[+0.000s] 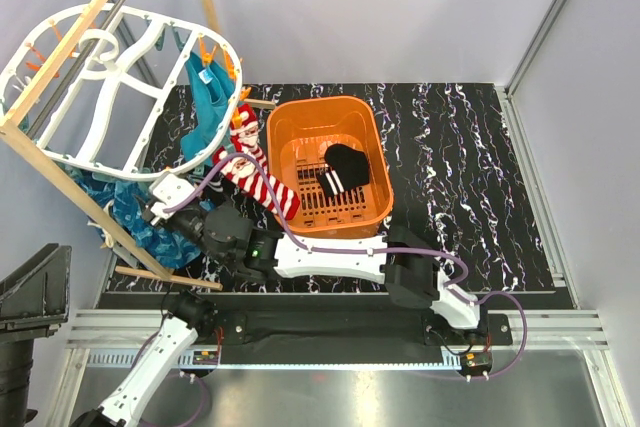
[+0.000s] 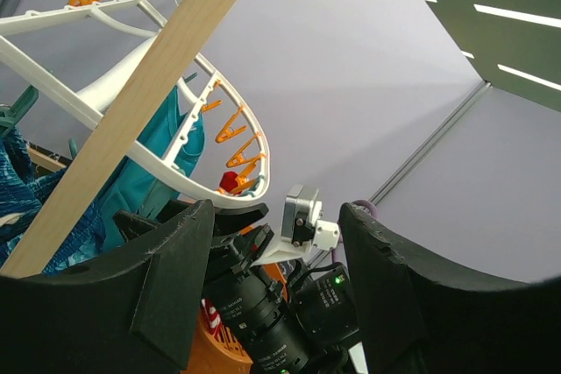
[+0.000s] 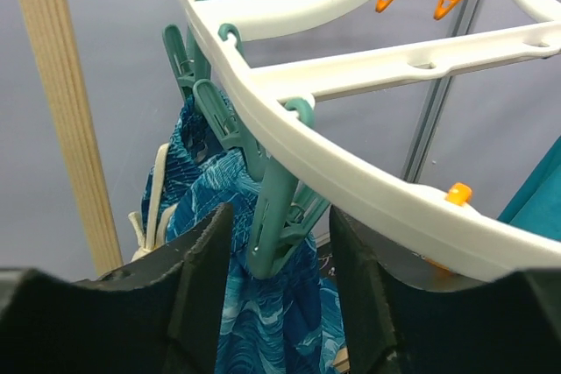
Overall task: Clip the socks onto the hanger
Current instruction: Open the clamp at the hanger, then pick up the sock from the bin.
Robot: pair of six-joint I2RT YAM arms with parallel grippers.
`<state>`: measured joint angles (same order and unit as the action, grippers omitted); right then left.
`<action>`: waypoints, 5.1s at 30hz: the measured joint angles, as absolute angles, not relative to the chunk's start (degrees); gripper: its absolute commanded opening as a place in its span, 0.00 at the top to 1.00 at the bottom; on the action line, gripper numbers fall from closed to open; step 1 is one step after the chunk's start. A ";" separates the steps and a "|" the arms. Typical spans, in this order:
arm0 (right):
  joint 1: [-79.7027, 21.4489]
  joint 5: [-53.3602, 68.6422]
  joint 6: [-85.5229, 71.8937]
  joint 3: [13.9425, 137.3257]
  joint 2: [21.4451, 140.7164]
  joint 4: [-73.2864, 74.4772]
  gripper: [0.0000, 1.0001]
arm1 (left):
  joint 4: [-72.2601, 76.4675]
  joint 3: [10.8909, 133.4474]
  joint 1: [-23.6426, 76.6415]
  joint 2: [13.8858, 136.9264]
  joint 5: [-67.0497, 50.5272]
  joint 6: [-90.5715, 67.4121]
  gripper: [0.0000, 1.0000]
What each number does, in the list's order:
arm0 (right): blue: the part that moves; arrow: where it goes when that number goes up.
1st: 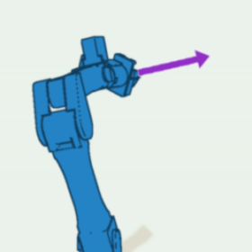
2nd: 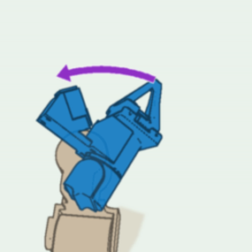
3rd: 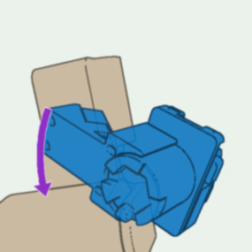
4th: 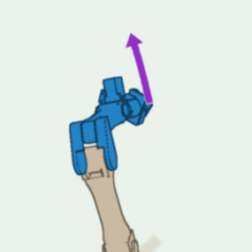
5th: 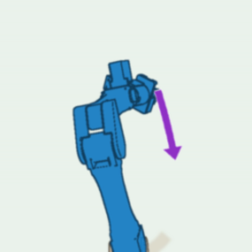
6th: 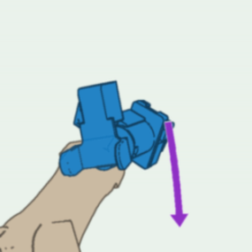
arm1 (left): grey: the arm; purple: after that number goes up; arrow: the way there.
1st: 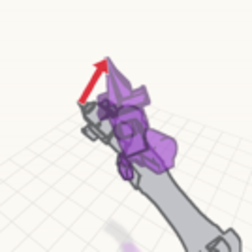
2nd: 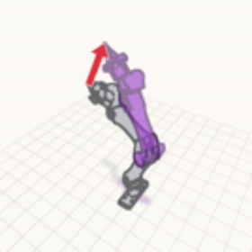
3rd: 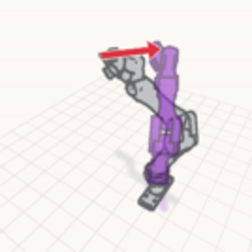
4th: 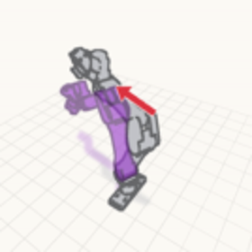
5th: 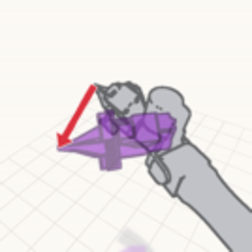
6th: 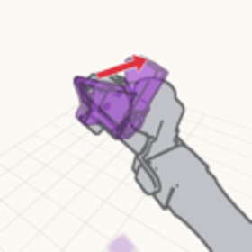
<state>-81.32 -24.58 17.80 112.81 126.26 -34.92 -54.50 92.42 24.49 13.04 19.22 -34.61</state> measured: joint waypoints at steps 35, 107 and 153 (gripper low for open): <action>-76.44 -11.49 3.25 103.37 109.43 -15.11 1.00 | -55.83 87.26 24.73 16.32 12.08 -41.25 0.41; -67.42 15.77 -3.42 113.30 104.03 16.47 0.46 | -40.60 66.50 25.08 26.59 10.90 -49.54 1.00; -38.24 -21.61 -21.26 113.56 134.17 40.14 0.40 | -41.87 68.12 25.06 27.05 9.41 -49.32 1.00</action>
<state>-38.24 -21.61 -21.26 113.56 134.17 40.14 -41.87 68.12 25.06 27.05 9.41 -49.32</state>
